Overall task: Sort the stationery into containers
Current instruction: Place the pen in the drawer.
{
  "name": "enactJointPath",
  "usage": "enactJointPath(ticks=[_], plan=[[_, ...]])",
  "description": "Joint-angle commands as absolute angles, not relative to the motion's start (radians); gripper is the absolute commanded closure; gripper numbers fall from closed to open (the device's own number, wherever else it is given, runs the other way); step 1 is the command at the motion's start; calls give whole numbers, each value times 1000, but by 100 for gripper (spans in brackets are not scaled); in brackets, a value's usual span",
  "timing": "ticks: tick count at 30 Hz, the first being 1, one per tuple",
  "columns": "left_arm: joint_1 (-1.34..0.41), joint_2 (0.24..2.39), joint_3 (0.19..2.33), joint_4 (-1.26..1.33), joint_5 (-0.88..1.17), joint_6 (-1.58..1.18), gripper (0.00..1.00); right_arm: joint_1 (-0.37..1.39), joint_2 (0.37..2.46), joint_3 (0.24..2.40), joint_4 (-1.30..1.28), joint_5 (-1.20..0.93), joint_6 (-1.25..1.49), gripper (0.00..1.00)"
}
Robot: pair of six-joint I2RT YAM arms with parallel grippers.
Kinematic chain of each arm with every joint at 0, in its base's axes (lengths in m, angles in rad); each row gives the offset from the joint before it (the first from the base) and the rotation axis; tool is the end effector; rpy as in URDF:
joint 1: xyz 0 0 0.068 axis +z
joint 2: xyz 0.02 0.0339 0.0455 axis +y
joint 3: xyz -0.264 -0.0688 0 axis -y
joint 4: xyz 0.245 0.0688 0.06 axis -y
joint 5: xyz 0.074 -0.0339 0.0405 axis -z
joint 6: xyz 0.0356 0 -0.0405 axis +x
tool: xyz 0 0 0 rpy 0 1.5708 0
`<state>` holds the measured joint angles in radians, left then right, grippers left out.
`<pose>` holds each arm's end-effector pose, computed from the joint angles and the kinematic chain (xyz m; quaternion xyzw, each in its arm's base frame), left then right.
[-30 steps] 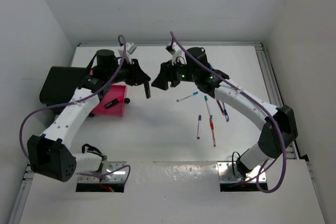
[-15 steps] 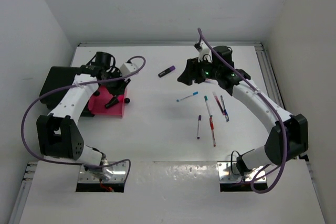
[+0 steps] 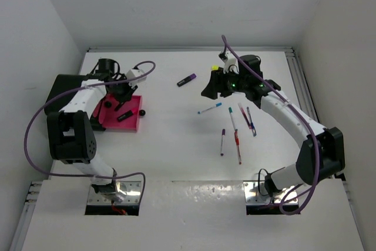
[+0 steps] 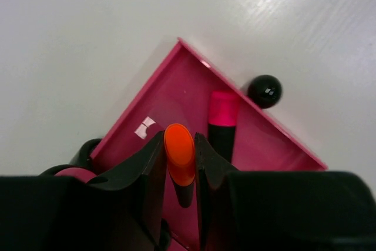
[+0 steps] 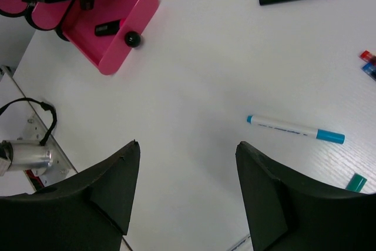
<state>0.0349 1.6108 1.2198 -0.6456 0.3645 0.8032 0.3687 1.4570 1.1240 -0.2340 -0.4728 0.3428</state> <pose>0.3348 -0.0010 0.2471 0.3998 0.8615 -0.0541 0.3082 0.3023 0.1342 0.2956 -0.1237 0.8508 0.3554 0.3669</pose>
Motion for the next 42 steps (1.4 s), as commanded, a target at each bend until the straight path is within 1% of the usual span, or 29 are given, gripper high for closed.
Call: enactJointPath(ticks=[1, 4, 11, 23, 42], plan=[[86, 1600, 1183, -479, 454, 787, 100, 361, 1431, 1124, -206, -488, 328, 34], [113, 1595, 1141, -405, 503, 776, 100, 357, 1436, 1132, -210, -492, 328, 34], [138, 1614, 1126, -333, 636, 684, 100, 359, 1459, 1149, -221, -500, 333, 35], [123, 1658, 1104, -238, 684, 589, 100, 362, 1473, 1167, -225, -503, 351, 34], [72, 1687, 1057, -192, 713, 540, 100, 360, 1476, 1161, -221, -515, 364, 36]])
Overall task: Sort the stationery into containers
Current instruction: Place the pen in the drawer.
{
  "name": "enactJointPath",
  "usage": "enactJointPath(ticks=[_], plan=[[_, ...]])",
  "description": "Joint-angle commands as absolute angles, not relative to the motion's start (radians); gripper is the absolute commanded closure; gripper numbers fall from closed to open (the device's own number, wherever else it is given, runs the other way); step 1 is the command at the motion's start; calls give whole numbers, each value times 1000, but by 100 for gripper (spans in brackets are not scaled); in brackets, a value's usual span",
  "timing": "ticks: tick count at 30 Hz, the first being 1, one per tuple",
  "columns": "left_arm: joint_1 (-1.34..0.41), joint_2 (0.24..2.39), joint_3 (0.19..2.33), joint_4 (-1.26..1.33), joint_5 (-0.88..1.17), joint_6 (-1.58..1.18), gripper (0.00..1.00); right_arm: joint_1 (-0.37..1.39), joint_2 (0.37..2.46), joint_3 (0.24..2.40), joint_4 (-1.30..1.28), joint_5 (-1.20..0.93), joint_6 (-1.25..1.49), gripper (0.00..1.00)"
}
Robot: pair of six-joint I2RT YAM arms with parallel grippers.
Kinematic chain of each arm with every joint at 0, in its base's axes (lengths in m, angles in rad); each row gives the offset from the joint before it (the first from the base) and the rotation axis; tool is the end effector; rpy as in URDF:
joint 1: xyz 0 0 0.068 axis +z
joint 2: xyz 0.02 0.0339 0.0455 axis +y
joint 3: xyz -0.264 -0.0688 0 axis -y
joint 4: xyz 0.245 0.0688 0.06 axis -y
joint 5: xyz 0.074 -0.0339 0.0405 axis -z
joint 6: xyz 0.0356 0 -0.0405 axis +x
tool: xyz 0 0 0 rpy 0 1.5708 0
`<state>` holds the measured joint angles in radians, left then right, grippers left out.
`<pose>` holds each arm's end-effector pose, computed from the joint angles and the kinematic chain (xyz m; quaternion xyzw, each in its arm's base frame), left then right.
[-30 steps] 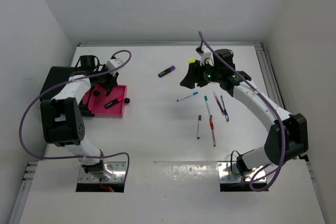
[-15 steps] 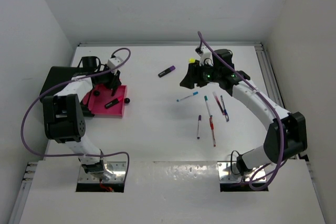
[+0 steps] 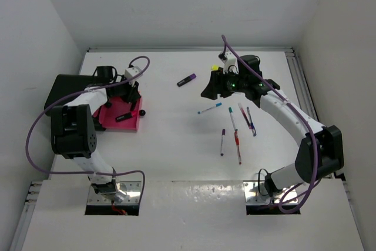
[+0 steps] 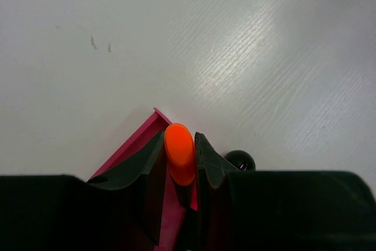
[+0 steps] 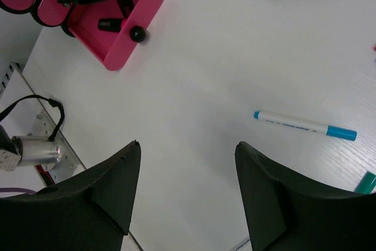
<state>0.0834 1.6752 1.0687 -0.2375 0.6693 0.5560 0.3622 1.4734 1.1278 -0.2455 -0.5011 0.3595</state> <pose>0.3514 0.0072 0.2095 0.3202 0.8310 -0.1859 0.4152 0.3049 0.1338 0.2911 -0.1178 0.8547 0.3656 0.3492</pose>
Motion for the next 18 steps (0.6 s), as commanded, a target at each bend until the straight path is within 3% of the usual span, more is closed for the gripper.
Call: enactJointPath(ticks=[1, 18], plan=[[74, 1690, 1055, -190, 713, 537, 100, 360, 1471, 1161, -222, -518, 364, 36], [98, 1595, 1019, -405, 738, 666, 100, 364, 1471, 1161, -225, -520, 362, 36]])
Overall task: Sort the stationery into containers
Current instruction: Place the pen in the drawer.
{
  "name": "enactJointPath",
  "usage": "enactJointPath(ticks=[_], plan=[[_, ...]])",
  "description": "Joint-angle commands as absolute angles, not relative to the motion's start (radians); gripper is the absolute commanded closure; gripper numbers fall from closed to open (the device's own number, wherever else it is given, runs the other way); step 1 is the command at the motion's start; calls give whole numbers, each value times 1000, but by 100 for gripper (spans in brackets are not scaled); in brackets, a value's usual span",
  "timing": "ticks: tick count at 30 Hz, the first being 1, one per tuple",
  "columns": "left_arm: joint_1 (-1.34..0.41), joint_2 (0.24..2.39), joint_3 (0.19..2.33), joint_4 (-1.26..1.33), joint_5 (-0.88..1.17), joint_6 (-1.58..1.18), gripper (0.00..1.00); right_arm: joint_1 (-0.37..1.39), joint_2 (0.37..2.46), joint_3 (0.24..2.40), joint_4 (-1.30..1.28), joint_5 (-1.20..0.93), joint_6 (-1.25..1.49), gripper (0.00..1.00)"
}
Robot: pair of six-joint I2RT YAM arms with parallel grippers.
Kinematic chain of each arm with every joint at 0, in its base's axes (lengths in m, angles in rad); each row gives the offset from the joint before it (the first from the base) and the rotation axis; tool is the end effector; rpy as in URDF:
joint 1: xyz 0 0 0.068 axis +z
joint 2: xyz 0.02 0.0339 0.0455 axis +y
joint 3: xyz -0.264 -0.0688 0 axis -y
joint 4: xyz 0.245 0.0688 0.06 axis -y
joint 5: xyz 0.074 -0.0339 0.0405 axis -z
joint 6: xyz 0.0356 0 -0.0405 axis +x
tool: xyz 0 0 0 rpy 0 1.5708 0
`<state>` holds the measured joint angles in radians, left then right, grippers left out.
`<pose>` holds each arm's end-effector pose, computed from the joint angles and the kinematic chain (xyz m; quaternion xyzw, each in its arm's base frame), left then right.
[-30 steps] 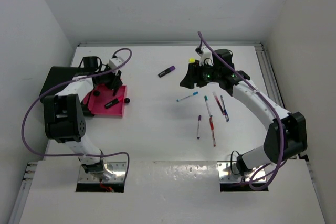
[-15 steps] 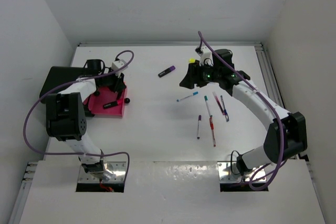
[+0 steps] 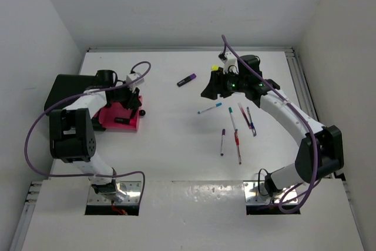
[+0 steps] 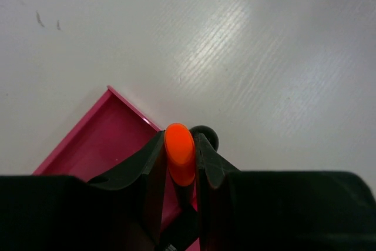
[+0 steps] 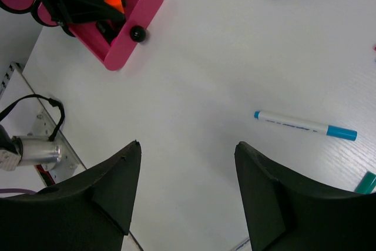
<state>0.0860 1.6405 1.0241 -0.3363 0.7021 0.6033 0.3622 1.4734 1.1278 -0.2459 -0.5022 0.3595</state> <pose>0.3324 0.0056 0.2017 0.3299 0.8380 -0.2118 0.3795 0.3049 0.1338 0.2910 -0.1180 0.8547 0.3660 0.3488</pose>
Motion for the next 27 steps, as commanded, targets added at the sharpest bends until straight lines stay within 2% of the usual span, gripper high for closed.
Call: enactJointPath(ticks=[1, 7, 11, 14, 22, 27], plan=[[106, 1588, 1020, -408, 736, 670, 100, 364, 1471, 1161, -224, -522, 361, 36], [127, 1555, 1084, -486, 695, 781, 100, 376, 1476, 1166, -222, -522, 357, 36], [127, 1620, 1218, -738, 629, 992, 100, 377, 1477, 1164, -218, -525, 364, 36], [143, 1687, 1281, -834, 618, 1126, 98, 379, 1482, 1161, -216, -528, 364, 36], [114, 1695, 1236, -778, 532, 1232, 96, 390, 1493, 1173, -221, -526, 359, 36], [94, 1686, 1212, -782, 492, 1261, 88, 388, 1494, 1173, -226, -526, 351, 36]])
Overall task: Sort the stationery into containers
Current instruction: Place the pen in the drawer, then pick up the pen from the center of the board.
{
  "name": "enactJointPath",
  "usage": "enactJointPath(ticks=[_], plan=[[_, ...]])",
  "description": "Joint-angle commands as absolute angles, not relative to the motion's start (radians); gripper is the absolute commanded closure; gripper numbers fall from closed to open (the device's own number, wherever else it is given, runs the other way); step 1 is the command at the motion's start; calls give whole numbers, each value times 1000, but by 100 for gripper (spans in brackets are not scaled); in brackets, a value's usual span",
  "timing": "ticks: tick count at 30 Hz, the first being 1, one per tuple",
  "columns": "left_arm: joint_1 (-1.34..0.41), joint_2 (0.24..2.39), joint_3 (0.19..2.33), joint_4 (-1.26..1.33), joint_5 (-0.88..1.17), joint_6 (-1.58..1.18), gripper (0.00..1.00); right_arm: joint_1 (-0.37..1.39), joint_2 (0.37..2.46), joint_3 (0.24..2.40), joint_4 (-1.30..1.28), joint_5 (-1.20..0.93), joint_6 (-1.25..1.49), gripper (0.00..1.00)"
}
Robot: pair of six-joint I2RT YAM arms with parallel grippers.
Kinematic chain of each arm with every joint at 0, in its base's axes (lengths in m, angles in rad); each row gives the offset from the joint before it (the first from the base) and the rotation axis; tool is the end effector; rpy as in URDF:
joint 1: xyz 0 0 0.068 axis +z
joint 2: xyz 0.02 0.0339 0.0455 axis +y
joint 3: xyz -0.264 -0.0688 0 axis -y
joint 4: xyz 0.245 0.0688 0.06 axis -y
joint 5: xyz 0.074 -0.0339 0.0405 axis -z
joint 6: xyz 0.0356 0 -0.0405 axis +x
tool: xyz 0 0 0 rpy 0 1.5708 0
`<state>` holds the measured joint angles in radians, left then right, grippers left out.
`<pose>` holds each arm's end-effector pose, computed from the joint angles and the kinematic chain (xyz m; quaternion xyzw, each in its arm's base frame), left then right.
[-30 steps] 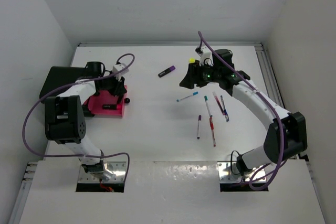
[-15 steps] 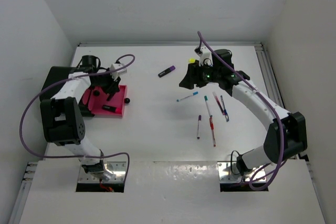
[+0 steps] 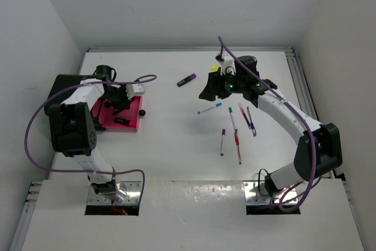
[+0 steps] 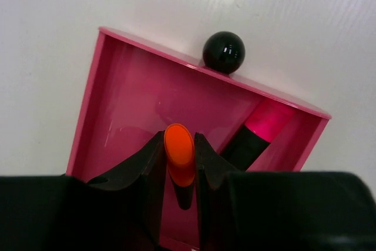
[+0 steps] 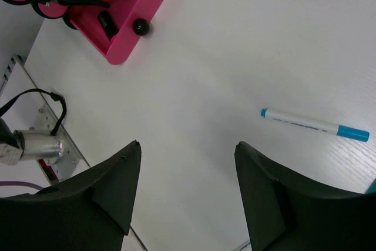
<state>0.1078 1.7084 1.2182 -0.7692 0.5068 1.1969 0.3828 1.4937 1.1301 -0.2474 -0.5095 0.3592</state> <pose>0.3327 0.0186 0.2125 0.5287 0.7979 -0.1057 0.2696 0.3052 0.1416 0.2854 -0.1265 0.8570 0.3703 0.3353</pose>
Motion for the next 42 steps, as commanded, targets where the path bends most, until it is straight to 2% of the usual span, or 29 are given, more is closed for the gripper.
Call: enactJointPath(ticks=[1, 4, 9, 10, 15, 16, 19, 22, 25, 29, 34, 42], plan=[[91, 1684, 1210, -788, 492, 1262, 82, 388, 1497, 1177, -225, -526, 351, 36], [86, 1678, 1216, -799, 491, 1249, 68, 390, 1505, 1186, -225, -526, 351, 36], [86, 1677, 1265, -842, 494, 1233, 53, 391, 1529, 1213, -233, -523, 338, 36], [86, 1677, 1276, -847, 497, 1221, 44, 393, 1532, 1218, -236, -519, 330, 36], [86, 1663, 1408, -853, 587, 1096, 43, 402, 1557, 1242, -238, -491, 324, 36], [80, 1663, 1431, -841, 612, 997, 43, 400, 1557, 1243, -241, -486, 324, 36], [19, 1660, 1482, -724, 621, 758, 43, 399, 1555, 1238, -251, -456, 316, 36], [-137, 1690, 1508, -579, 551, 585, 39, 368, 1554, 1220, -252, -437, 339, 36], [-257, 1823, 1625, -515, 442, 462, 40, 327, 1554, 1203, -256, -437, 370, 36], [-307, 2051, 1826, -532, 437, 332, 44, 281, 1540, 1197, -281, -442, 376, 36], [-278, 2206, 1827, -306, 453, 177, 44, 229, 1479, 1123, -293, -459, 368, 36], [-278, 2353, 1930, -250, 469, 141, 43, 212, 1448, 1071, -304, -466, 356, 36]])
